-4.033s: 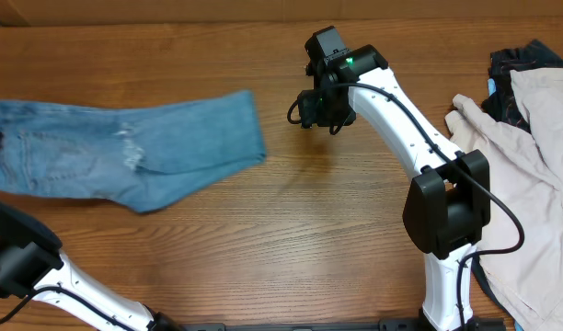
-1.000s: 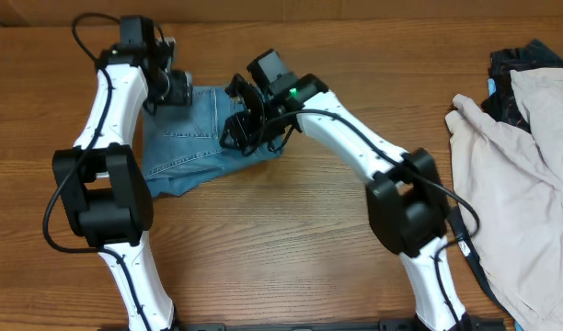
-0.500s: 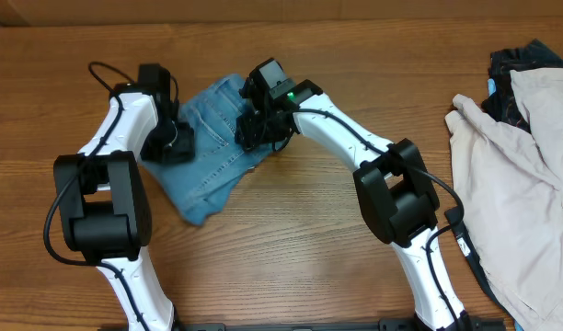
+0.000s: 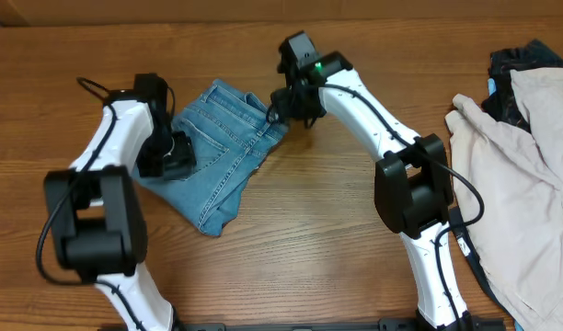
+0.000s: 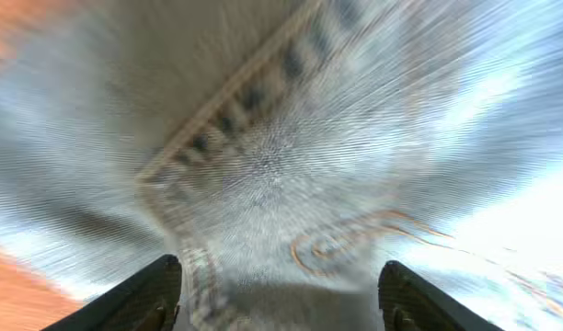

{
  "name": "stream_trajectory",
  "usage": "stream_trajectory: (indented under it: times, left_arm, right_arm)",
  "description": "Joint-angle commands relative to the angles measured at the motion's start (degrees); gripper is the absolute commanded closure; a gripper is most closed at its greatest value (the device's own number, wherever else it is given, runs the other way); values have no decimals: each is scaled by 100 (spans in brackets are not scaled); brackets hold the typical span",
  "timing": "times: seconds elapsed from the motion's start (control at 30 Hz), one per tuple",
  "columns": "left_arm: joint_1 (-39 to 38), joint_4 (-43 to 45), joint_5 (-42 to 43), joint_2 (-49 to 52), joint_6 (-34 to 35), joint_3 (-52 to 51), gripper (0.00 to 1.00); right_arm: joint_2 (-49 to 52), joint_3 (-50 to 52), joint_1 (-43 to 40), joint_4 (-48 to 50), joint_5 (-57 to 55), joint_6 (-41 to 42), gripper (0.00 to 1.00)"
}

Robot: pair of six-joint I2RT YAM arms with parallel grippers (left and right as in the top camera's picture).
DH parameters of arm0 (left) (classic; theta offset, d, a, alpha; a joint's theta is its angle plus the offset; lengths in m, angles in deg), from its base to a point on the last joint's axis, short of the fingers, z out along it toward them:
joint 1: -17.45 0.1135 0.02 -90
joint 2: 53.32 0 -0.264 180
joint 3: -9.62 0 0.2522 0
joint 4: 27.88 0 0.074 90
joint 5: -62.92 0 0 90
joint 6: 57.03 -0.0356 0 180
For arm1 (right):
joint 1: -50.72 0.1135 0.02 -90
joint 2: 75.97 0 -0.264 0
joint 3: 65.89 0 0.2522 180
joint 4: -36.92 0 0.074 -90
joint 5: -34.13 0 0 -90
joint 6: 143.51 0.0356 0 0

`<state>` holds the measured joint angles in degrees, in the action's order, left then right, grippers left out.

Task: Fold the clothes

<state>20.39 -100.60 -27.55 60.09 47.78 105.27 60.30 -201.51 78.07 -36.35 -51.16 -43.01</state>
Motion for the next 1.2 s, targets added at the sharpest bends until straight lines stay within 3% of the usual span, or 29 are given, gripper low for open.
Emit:
stream_trajectory:
  times: [0.0, 0.17, 0.27, 0.5, 0.73, 0.93, 1.17]
  left_arm:
    - [-26, 282, 389, -909, -402, 28, 27]
    - [-374, 522, 1624, -1405, -1620, 28, 28]
    - [-750, 520, 1832, -1419, -2033, 24, 29]
    - [-1663, 531, 1803, -1117, -2356, -2, 28]
    - [-2201, 535, 1779, -210, -2538, -2, 25]
    - [-2214, 699, 1631, 420, -2940, -2, 22]
    - [-1794, 1169, 557, 702, -2374, -2, 19]
  right_arm:
    - [-662, -625, -50, -229, -798, 72, 35]
    - [-1351, -767, -293, -577, -1235, 734, 34]
    - [-1751, -767, -533, -776, -1241, 964, 34]
    - [-2603, -765, -1381, -1325, -1241, 1084, 33]
    - [-2855, -765, -2015, -1810, -1062, 1097, 30]
    - [-2852, -743, -2072, -1969, -1064, 1097, 30]
    - [-2852, -743, -2072, -2138, -1064, 1097, 30]
